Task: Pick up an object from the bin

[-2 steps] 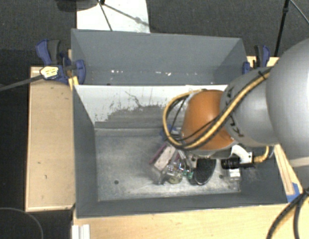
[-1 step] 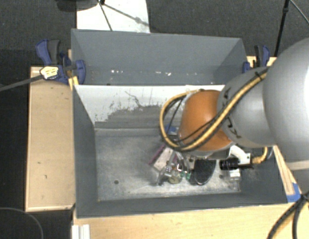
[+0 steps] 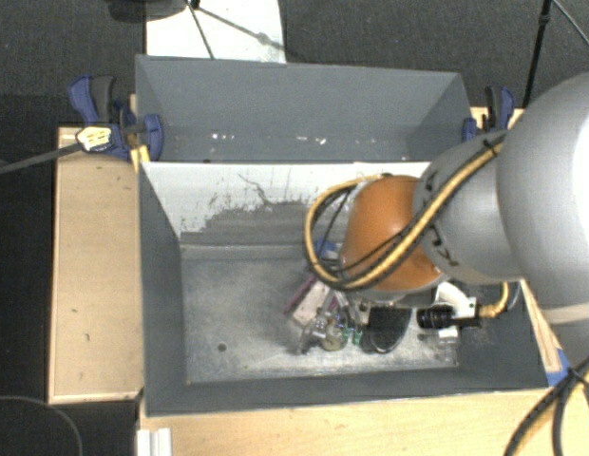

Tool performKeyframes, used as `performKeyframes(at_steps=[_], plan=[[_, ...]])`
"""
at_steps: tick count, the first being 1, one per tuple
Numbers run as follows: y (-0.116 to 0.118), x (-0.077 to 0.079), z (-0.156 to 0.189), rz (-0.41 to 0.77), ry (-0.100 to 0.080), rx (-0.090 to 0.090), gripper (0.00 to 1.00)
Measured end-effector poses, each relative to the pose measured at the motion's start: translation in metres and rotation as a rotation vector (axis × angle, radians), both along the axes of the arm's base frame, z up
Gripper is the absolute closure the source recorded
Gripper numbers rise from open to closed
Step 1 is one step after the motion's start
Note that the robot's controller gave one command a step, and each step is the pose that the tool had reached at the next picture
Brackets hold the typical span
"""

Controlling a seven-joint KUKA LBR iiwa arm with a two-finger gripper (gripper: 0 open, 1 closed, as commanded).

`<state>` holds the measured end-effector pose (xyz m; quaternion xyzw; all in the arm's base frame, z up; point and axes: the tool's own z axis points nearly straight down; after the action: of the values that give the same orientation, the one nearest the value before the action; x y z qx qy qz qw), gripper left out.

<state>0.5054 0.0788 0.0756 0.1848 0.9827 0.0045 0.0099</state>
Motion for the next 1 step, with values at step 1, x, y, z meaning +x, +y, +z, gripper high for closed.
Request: performKeyframes(at_steps=[1], plan=[[-0.0016,0.005,0.0044,-0.01,-0.019,0.0,1.0]])
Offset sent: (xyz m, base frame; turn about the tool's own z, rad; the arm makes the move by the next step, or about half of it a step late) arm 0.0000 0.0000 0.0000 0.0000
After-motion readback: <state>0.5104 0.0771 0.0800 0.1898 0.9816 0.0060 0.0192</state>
